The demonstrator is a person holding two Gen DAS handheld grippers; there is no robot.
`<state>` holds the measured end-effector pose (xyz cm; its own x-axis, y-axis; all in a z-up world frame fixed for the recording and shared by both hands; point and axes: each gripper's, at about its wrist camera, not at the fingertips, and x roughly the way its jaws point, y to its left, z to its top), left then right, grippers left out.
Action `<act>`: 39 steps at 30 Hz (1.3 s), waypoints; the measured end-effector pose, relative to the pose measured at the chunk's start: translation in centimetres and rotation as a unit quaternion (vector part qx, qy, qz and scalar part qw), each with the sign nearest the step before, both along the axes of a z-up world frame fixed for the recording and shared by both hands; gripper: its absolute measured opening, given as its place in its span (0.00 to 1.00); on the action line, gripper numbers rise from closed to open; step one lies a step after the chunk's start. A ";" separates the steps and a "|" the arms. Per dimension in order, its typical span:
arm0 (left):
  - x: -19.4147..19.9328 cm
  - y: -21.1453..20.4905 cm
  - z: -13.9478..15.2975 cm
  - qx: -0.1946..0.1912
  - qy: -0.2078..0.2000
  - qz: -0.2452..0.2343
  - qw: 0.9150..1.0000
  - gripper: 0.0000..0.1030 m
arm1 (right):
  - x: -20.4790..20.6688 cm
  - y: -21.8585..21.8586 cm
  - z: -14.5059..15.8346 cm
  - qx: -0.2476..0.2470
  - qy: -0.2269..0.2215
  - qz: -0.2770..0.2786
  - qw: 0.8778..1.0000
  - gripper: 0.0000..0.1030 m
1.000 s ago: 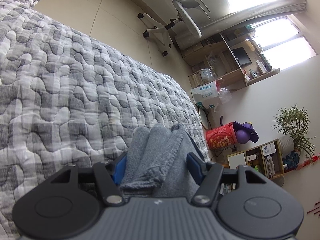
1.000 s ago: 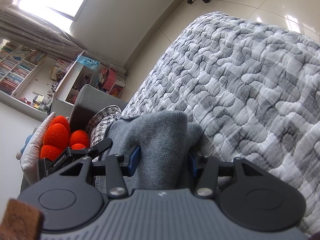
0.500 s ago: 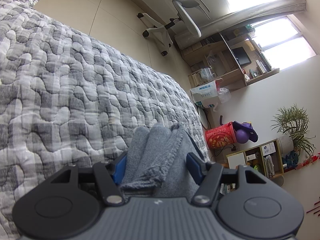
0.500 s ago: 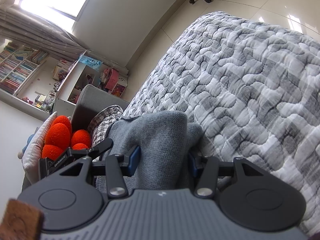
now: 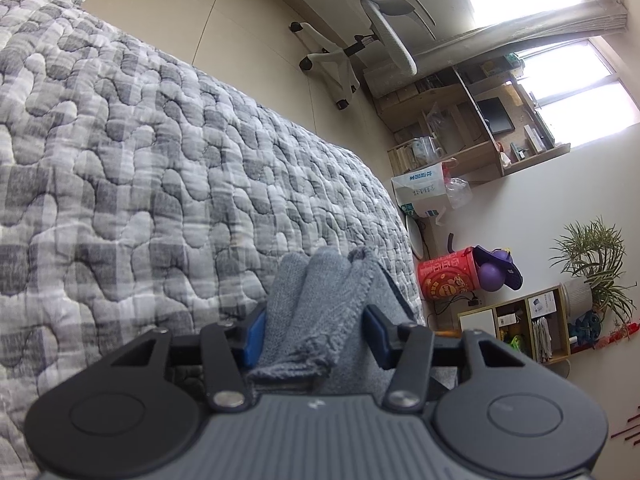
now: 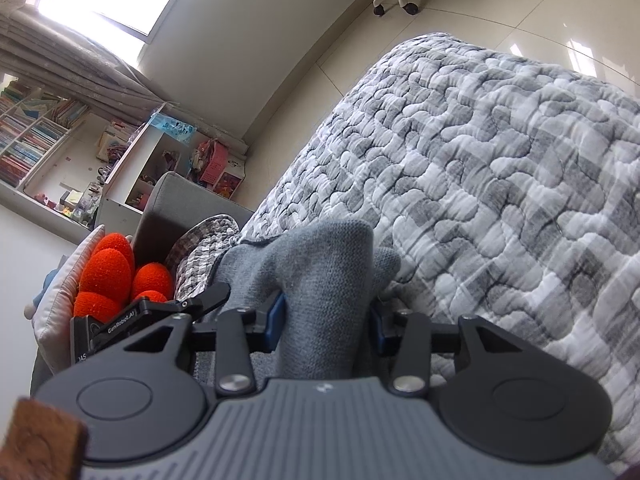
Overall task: Fold clothes
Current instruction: 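Lift the folded grey sweater off the bed with both grippers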
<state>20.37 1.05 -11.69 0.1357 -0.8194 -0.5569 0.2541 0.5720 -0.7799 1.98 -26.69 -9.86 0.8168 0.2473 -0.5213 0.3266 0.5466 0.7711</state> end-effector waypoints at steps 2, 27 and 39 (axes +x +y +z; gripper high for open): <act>-0.2 0.1 0.2 0.002 0.006 0.005 1.000 0.38 | -0.1 -0.3 0.2 0.013 -0.003 -0.004 1.000 0.39; 0.1 -1.4 0.0 0.018 -0.014 -0.036 0.999 0.45 | -1.2 -2.1 -0.7 0.051 0.020 0.005 0.998 0.55; -2.0 1.3 2.4 0.005 0.003 0.032 0.999 0.30 | -0.1 0.2 2.5 0.051 -0.015 0.011 0.999 0.31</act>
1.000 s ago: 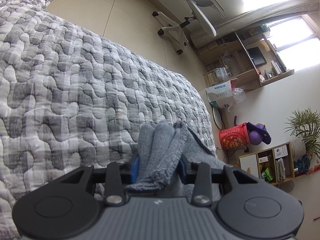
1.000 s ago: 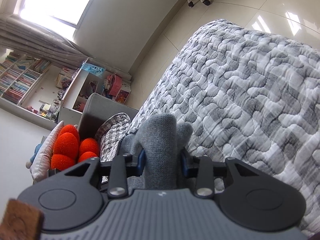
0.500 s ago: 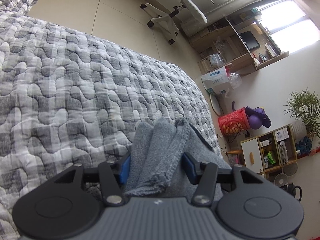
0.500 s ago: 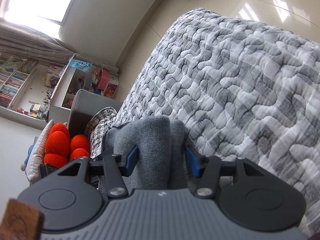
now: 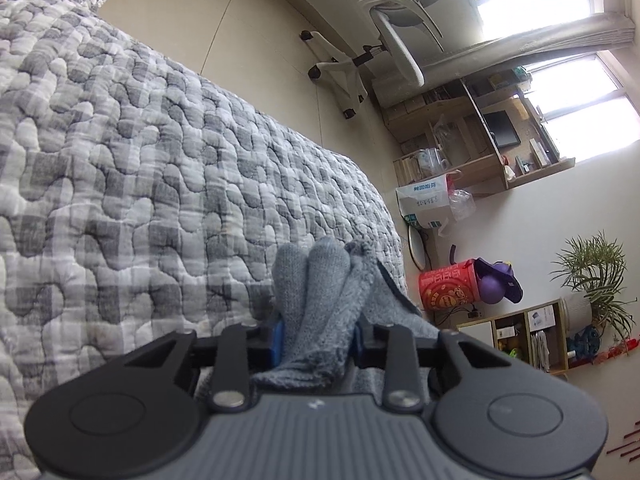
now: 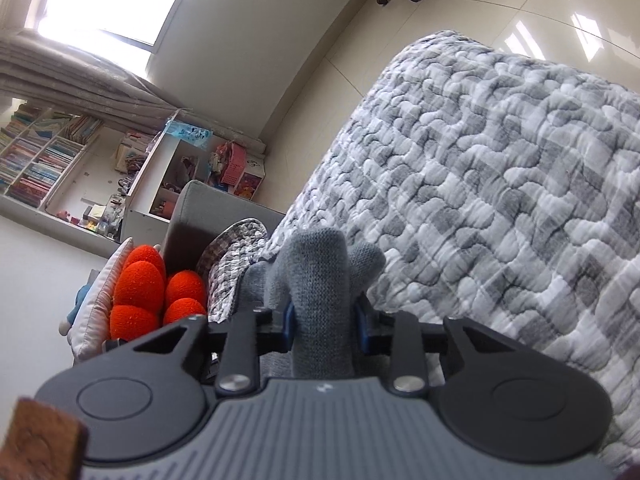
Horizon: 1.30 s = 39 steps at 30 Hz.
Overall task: Fold clothes
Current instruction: 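Lift the folded grey sweater off the bed with both grippers, then carry the held sweater with both grippers toward the clothes stack on the sofa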
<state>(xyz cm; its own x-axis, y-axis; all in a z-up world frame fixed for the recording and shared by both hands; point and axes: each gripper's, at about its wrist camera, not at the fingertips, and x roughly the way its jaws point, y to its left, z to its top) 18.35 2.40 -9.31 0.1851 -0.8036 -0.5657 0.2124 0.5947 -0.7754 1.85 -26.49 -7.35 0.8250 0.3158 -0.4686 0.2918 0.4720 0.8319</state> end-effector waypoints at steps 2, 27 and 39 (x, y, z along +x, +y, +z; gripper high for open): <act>-0.6 1.1 1.2 0.006 -0.002 0.014 1.000 0.30 | 0.2 0.4 0.6 0.007 -0.004 0.005 1.000 0.31; -6.8 17.2 2.6 0.076 0.029 0.186 0.979 0.33 | 9.6 10.4 -1.1 -0.018 0.061 0.240 0.969 0.33; -6.0 17.1 -0.2 0.039 0.034 0.173 0.984 0.44 | 9.2 8.5 -3.3 0.022 0.064 0.219 0.973 0.53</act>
